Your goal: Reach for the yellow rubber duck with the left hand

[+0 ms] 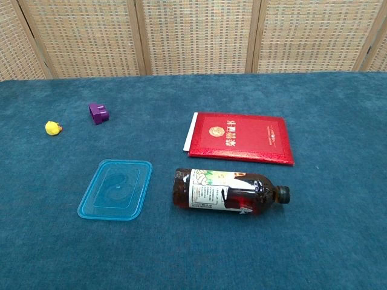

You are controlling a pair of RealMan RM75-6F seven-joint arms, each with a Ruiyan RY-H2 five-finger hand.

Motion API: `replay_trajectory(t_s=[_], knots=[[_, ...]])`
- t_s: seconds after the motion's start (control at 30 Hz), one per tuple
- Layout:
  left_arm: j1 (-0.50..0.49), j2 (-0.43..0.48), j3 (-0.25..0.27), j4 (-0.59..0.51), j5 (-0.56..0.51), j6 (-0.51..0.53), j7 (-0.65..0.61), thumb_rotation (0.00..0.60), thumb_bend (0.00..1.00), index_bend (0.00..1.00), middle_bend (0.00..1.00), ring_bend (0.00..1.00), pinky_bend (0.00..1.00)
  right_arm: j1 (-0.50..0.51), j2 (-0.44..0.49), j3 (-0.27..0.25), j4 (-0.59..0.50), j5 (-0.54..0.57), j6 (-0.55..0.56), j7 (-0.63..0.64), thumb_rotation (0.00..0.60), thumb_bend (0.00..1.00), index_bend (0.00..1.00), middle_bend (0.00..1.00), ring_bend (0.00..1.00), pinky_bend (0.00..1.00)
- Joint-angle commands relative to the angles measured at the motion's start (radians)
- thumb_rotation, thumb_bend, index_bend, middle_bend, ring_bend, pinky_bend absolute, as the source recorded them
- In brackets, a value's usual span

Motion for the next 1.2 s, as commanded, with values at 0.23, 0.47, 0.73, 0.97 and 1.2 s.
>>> replay_trajectory(t_s=[0.23, 0.47, 0.73, 0.97, 1.2], knots=[[-0.018, 0.004, -0.004, 0.013, -0.019, -0.041, -0.03, 0.6, 0.14, 0.0, 0.0, 0.0, 0.0, 0.0, 0.002, -0.001, -0.006, 0.008, -0.007, 0.001, 0.6, 0.0, 0.05, 0.0, 0.0, 0.0], [-0.16, -0.03, -0.088, 0.117, -0.105, -0.228, -0.095, 0.6, 0.13, 0.0, 0.0, 0.0, 0.0, 0.008, 0.001, 0.003, -0.005, 0.027, -0.028, -0.002, 0.6, 0.0, 0.07, 0.0, 0.0, 0.0], [-0.391, -0.151, -0.195, 0.313, -0.261, -0.529, -0.096, 0.6, 0.14, 0.13, 0.0, 0.0, 0.0, 0.024, -0.003, 0.019, 0.005, 0.081, -0.065, -0.004, 0.6, 0.0, 0.08, 0.0, 0.0, 0.0], [-0.496, -0.235, -0.228, 0.444, -0.374, -0.685, -0.09, 0.6, 0.25, 0.3, 0.0, 0.0, 0.0, 0.028, -0.003, 0.023, 0.013, 0.101, -0.079, 0.006, 0.6, 0.0, 0.08, 0.0, 0.0, 0.0], [-0.602, -0.366, -0.232, 0.655, -0.451, -0.809, -0.042, 0.6, 0.35, 0.37, 0.0, 0.0, 0.0, 0.036, -0.007, 0.03, 0.03, 0.129, -0.099, 0.009, 0.6, 0.0, 0.09, 0.0, 0.0, 0.0]])
